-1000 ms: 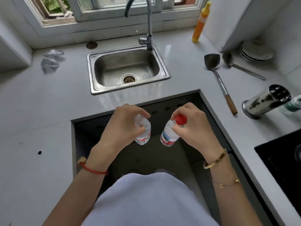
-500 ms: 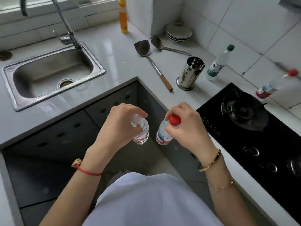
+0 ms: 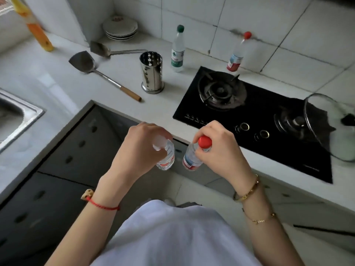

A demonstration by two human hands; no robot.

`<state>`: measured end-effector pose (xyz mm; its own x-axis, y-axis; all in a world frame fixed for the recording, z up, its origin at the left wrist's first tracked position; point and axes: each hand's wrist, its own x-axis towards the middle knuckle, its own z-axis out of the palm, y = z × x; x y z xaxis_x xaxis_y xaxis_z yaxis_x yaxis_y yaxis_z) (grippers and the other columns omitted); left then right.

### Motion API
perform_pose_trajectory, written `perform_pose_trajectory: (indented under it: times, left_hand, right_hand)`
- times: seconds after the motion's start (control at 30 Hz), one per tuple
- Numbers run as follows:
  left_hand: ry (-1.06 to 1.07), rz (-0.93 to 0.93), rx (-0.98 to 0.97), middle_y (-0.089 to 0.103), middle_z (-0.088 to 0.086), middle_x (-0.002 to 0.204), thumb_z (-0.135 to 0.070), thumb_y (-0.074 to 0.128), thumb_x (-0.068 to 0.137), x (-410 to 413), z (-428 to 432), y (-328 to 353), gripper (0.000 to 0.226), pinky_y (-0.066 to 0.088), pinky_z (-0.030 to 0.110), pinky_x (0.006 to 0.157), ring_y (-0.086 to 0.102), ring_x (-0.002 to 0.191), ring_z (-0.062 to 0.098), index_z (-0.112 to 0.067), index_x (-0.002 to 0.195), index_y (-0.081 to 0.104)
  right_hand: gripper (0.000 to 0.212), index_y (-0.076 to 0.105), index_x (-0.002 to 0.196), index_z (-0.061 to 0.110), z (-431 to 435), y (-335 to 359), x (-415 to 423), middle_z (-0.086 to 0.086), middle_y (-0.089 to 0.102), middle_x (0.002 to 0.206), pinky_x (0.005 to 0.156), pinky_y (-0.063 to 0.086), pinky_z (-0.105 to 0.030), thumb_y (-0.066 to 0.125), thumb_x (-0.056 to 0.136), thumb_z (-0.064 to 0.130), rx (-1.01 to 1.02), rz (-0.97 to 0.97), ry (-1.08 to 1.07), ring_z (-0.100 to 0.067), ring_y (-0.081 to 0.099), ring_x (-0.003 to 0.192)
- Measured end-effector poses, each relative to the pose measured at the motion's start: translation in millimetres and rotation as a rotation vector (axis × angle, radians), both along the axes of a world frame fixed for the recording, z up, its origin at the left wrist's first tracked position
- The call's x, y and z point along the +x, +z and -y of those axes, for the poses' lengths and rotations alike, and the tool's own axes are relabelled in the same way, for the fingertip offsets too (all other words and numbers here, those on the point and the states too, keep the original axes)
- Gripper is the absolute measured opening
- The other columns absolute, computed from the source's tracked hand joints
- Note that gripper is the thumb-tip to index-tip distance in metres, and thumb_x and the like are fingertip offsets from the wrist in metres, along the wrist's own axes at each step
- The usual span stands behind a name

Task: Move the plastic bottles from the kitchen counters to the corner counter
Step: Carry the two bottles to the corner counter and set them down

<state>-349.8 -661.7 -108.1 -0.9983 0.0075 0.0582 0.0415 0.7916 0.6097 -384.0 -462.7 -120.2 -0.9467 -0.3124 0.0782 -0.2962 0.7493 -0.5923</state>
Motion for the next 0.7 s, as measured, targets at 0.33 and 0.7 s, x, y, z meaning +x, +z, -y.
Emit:
perform_pose_trajectory:
  times: [0.33,0.7]
  left_hand:
    - [-0.380,0.027,-0.018,0.070,-0.013,0.093,-0.007,0.068,0.062,-21.7,-21.7,-1.7,0.037,0.044,0.021,0.073,0.055,0.084,0.009,-0.029,0.091,0.073]
    - [-0.783,0.042,-0.007,0.071,-0.010,0.095,-0.008,0.068,0.063,-28.0,-61.0,-6.1,0.035,0.049,0.027,0.077,0.059,0.088,0.012,-0.026,0.093,0.073]
  right_hand:
    - [0.015,0.063,0.082,0.022,-20.5,-3.8,56.9,0.008,0.052,0.094,0.073,0.048,-0.021,0.067,0.073,0.010,-0.010,0.018,-0.383,-0.008,0.055,0.084]
    - [0.015,0.062,0.084,0.026,-34.1,-12.4,120.5,0.008,0.052,0.095,0.073,0.046,-0.020,0.069,0.074,0.017,-0.019,0.028,-0.762,-0.012,0.056,0.085]
